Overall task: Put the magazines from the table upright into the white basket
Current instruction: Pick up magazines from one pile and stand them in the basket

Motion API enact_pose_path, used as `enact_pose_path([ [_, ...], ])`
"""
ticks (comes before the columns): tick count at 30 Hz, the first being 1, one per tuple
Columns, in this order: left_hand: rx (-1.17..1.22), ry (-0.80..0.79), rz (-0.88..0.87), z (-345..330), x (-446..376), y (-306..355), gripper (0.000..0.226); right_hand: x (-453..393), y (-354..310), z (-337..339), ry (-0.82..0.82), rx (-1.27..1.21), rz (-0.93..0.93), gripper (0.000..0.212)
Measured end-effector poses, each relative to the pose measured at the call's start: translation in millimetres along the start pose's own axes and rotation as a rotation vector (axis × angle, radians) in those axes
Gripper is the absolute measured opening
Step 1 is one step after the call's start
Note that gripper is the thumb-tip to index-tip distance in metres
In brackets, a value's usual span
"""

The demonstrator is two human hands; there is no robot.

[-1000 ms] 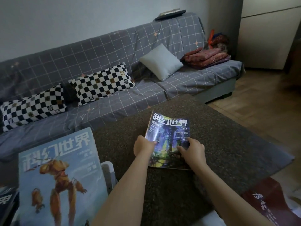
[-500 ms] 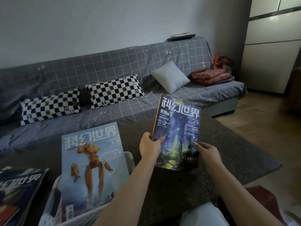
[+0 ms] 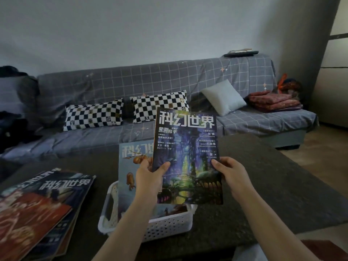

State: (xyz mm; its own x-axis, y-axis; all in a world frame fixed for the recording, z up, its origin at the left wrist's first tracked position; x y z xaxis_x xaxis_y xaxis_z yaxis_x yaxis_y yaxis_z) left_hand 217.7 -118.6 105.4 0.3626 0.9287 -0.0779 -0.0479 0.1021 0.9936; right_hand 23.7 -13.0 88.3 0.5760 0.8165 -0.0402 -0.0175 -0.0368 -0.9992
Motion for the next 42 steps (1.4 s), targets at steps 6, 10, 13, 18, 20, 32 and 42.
enact_pose_path([
  [6, 0.006, 0.138, 0.005, 57.1, 5.8, -13.0, 0.017, -2.5, -1.6, -57.4, -0.120, 0.051, 0.008, 0.010],
  [10, -0.034, 0.241, 0.020, 80.6, 7.4, -27.6, 0.013, -6.8, 4.0, -86.9, -0.153, 0.169, 0.004, 0.009],
  [13, -0.125, 0.258, 0.044, 89.5, 7.7, -38.4, 0.013, -8.9, 12.8, -99.9, -0.139, 0.283, 0.005, 0.009],
  [18, -0.321, 0.191, 0.059, 94.6, 8.9, -50.1, 0.021, -8.1, 24.3, -102.9, -0.076, 0.450, 0.021, 0.008],
  [20, -0.400, 0.174, 0.041, 95.3, 9.4, -50.6, 0.028, -6.2, 25.1, -101.4, -0.063, 0.497, 0.041, 0.010],
  [32, -0.544, 0.091, 0.037, 113.2, -16.0, -55.6, 0.066, -20.1, 23.2, -102.4, -0.138, 0.551, 0.073, 0.044],
  [42, -0.237, -0.131, 0.076, 116.0, -70.8, -54.9, 0.065, -70.6, 19.9, -121.5, -0.365, 0.213, -0.126, 0.035],
])
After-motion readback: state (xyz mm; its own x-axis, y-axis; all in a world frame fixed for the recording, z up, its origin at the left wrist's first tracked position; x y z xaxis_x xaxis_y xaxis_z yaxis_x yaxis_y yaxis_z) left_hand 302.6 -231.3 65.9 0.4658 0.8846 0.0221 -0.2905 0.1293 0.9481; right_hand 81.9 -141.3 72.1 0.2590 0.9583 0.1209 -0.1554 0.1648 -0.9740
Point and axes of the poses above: each hand's wrist, its own x-axis away from the middle knuckle, its own z-axis out of the back of the hand, y = z × x, the point moved 1 cm from there along -x, towards the middle knuckle, and after that the axes turned 9 degrees about -y, right-handed, at the moved point
